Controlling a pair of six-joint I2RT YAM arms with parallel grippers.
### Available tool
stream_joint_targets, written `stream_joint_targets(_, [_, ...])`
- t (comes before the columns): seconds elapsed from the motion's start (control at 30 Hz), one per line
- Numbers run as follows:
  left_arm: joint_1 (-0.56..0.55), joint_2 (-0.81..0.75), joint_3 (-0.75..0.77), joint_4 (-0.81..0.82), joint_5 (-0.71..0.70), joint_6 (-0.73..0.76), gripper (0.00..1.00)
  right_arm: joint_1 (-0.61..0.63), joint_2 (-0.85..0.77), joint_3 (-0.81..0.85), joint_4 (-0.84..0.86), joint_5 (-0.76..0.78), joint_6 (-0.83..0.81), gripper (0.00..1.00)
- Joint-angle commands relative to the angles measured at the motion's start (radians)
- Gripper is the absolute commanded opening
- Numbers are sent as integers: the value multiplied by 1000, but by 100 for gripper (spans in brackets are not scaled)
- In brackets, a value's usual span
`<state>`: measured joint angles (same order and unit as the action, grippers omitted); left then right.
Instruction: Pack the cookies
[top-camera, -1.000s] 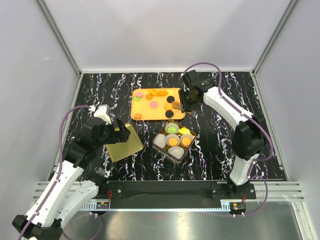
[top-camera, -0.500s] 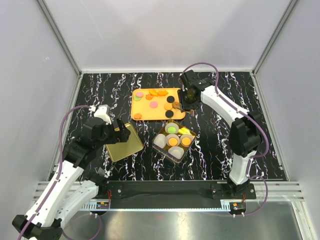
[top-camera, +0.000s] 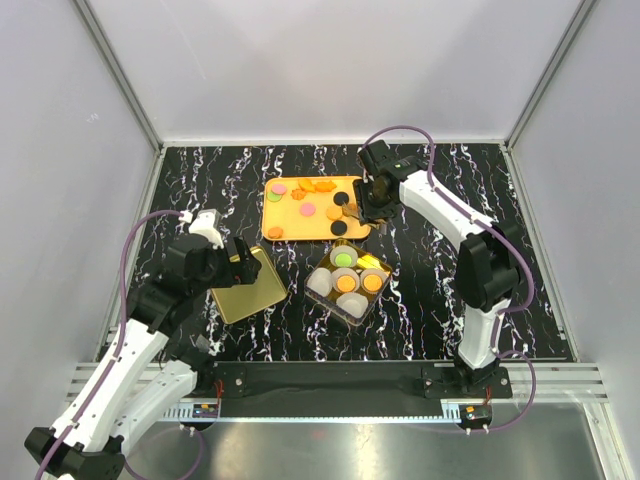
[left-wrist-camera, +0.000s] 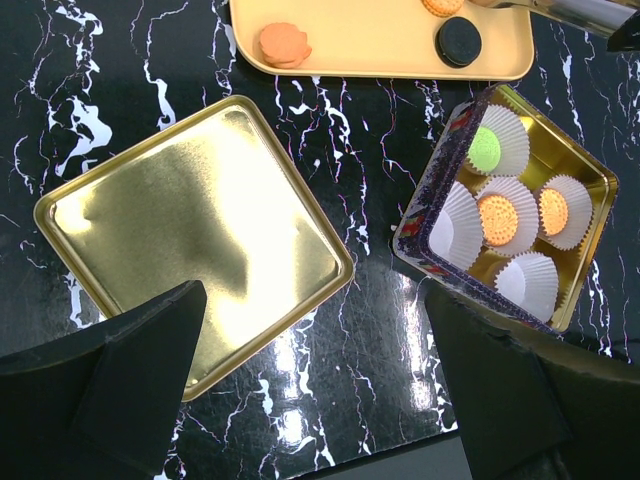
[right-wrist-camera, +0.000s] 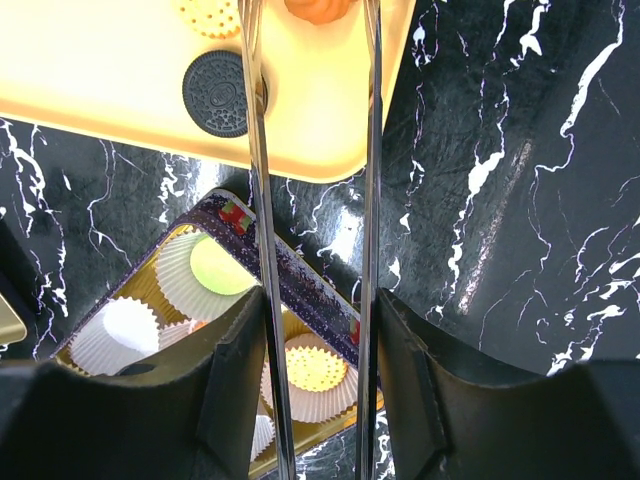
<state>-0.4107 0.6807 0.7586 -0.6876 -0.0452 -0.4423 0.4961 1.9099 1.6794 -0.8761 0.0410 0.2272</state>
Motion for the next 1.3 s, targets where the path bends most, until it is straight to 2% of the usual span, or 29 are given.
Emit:
stream_joint_targets(0.0, [-4,-1,-2,30,-24,-1,99,-4,5,33,29,2,-9,52])
stream_joint_targets(0.13, [-4,0,-2,31,-22,-1,99,-7,9,34,22,5,-20,45])
stream_joint_targets(0.37, [-4,-1,-2,31,-22,-1,99,-7,-1,42,5,2,-23,41])
stream_joint_targets(1.03, [-4,2,-1,31,-21,-1,99,-33,-52,80,-12,7,-22,42])
stream_joint_targets(1.27, [-4,2,-1,31,-21,-1,99,-34,-38,72,-15,0,-22,48])
